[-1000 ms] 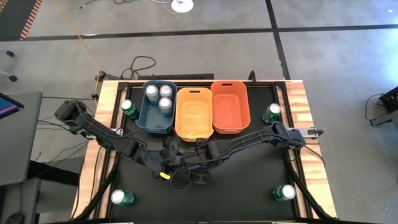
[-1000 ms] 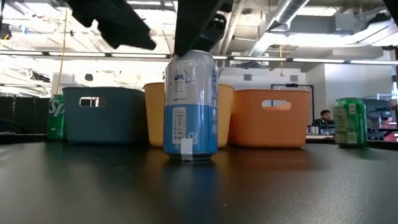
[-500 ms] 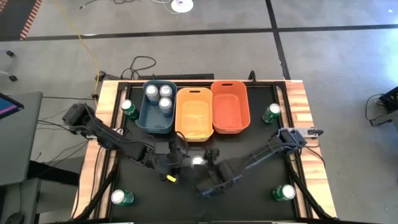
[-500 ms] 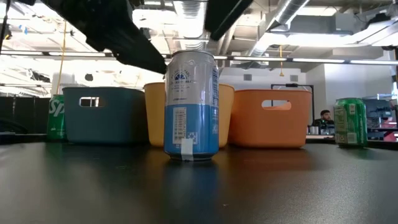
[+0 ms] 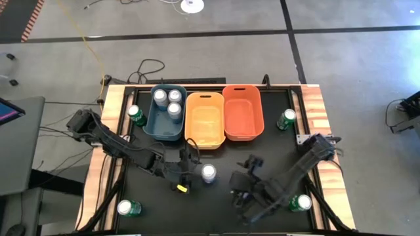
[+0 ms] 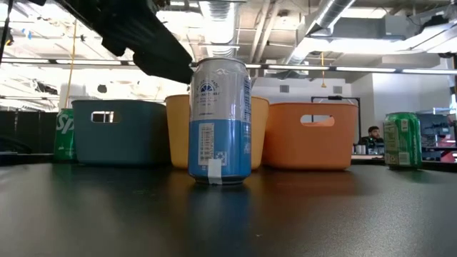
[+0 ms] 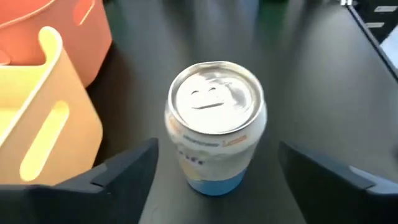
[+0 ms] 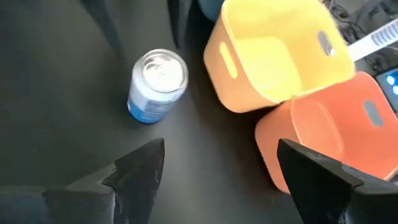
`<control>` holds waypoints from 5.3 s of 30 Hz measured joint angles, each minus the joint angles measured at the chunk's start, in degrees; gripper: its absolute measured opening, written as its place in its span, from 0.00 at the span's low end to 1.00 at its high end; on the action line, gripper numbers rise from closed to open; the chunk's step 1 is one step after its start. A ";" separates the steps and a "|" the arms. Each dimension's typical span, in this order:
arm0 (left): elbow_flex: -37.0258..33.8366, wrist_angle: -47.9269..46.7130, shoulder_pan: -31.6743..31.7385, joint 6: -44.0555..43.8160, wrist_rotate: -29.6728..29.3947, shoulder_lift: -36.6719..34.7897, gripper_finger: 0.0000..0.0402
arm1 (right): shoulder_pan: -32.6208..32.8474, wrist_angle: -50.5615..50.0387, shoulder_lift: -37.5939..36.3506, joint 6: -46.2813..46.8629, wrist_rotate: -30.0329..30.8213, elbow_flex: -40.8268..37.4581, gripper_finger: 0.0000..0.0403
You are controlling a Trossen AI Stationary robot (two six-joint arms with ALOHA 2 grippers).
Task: Sort soda cans
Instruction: Put the white soda can into the blue bin
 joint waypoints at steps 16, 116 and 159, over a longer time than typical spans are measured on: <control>0.02 6.16 4.77 1.58 3.73 5.84 0.95 | 13.24 0.06 -9.47 31.55 13.97 -18.04 0.82; 1.42 -46.87 19.20 -16.59 -36.96 -40.71 0.71 | -4.54 2.23 -20.57 35.64 25.23 -39.98 0.82; -32.63 3.14 42.01 -3.75 -22.48 -33.78 0.78 | -5.45 2.90 -20.57 34.17 26.87 -39.98 0.82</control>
